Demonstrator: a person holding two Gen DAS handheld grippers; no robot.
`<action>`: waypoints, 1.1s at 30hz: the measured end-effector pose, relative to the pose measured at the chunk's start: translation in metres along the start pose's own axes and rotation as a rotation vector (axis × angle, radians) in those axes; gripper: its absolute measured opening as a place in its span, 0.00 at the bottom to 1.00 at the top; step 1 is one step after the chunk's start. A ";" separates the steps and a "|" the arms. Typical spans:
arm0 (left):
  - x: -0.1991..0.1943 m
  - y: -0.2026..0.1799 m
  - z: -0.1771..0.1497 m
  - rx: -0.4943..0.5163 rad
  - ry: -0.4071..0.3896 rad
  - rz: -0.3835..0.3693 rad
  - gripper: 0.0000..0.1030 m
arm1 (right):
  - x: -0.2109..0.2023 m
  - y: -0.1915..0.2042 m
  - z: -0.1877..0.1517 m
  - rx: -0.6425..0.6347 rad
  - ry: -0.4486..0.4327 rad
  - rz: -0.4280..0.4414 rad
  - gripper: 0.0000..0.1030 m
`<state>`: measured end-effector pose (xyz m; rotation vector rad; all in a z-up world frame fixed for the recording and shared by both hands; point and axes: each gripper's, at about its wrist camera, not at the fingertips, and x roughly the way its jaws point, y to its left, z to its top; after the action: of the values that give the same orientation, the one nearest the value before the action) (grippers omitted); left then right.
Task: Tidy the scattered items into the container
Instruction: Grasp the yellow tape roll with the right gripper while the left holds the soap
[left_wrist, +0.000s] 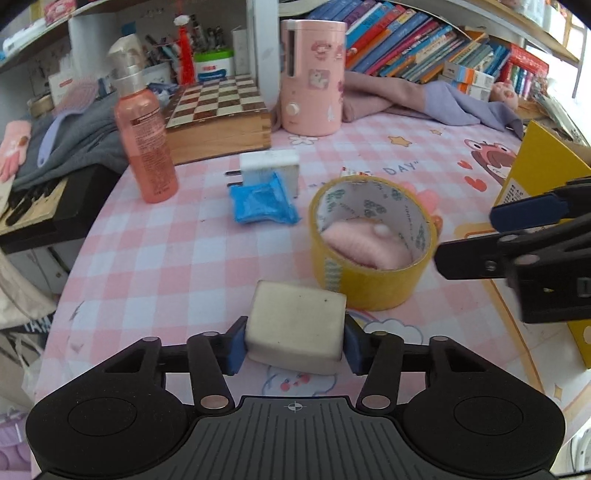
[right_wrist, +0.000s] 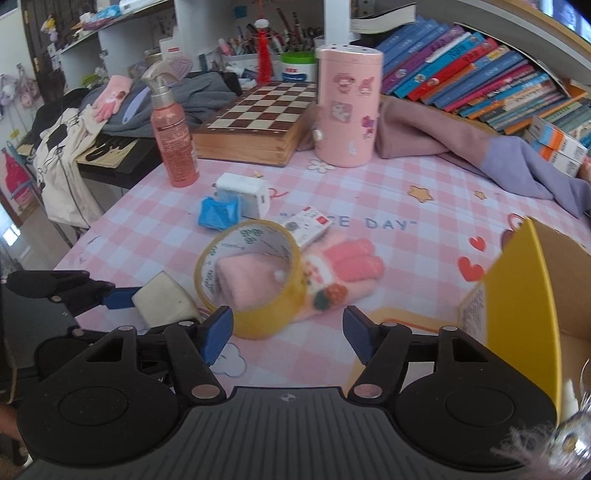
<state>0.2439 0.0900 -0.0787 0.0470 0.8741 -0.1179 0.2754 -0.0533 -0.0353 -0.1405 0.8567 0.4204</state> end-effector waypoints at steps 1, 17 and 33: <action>-0.003 0.004 -0.001 -0.017 0.000 0.001 0.47 | 0.003 0.002 0.002 -0.006 0.001 0.005 0.68; -0.051 0.040 -0.024 -0.202 0.018 0.052 0.47 | 0.065 0.037 0.019 -0.161 0.029 -0.013 0.88; -0.070 0.039 -0.013 -0.193 -0.051 0.034 0.47 | 0.031 0.030 0.032 -0.107 -0.070 -0.016 0.81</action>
<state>0.1942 0.1361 -0.0336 -0.1209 0.8297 -0.0030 0.3035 -0.0074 -0.0369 -0.2296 0.7644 0.4537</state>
